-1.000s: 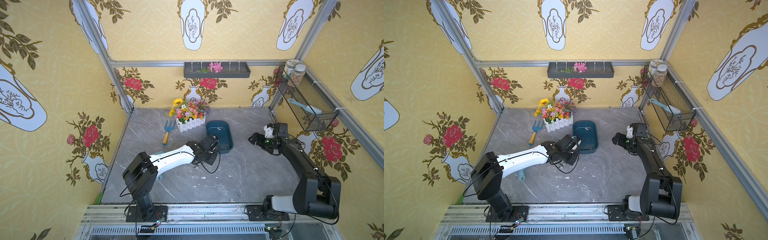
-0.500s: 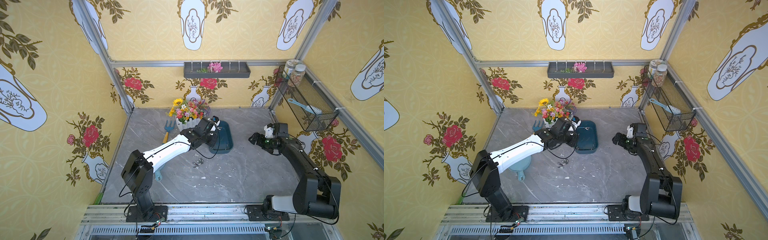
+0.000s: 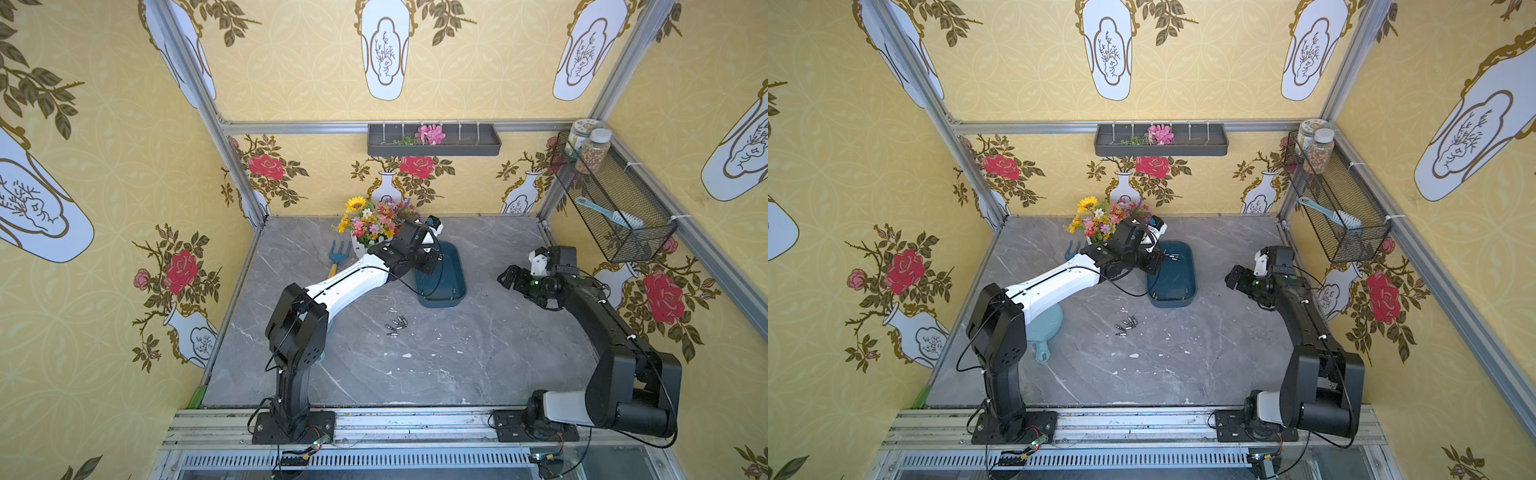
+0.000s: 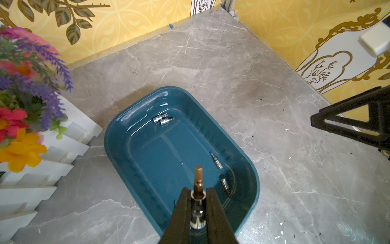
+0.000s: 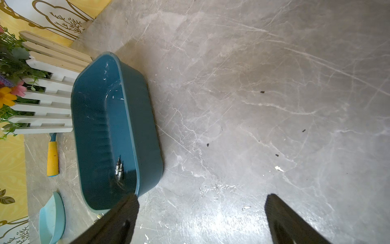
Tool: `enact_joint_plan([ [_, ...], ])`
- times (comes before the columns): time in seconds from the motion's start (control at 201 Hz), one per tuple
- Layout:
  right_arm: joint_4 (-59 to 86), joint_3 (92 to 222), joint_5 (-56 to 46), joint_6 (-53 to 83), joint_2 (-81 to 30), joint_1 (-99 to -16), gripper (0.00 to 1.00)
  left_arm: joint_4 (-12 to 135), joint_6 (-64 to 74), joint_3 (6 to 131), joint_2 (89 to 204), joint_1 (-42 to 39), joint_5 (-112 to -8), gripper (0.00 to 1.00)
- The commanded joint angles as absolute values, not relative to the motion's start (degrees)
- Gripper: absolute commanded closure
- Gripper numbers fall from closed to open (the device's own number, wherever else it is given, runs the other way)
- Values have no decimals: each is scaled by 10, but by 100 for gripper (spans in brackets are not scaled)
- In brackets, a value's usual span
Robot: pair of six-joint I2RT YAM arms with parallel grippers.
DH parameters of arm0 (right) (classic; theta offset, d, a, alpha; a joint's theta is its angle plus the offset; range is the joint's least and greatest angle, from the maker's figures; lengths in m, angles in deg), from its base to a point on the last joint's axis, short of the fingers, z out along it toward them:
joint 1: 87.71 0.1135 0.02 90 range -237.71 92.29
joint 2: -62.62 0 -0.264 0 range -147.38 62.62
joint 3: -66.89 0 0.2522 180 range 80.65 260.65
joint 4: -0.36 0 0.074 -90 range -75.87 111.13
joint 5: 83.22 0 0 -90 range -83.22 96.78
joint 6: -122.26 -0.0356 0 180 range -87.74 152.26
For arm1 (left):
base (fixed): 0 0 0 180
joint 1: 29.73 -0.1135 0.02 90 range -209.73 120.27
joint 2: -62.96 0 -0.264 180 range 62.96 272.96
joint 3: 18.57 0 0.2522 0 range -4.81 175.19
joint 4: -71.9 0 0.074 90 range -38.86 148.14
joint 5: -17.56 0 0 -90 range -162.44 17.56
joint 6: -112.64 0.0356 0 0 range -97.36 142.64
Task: Put the bit on the desktop into the storage box
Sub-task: Place the screwdriver bit in the storage box.
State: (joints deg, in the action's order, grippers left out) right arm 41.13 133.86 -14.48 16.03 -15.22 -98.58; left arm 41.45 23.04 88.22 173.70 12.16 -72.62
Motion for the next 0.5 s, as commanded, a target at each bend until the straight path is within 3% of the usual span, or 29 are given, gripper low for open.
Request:
enact_joint_plan([
  [0.0,397,1339,-152,166,-154,-986,3,424,235,890,1748,121,-714,91],
  [0.289,398,1338,-153,166,-155,-986,3,424,233,897,1766,117,-709,90],
  [0.494,398,1339,-154,165,-156,-986,3,425,232,901,1775,117,-706,82],
])
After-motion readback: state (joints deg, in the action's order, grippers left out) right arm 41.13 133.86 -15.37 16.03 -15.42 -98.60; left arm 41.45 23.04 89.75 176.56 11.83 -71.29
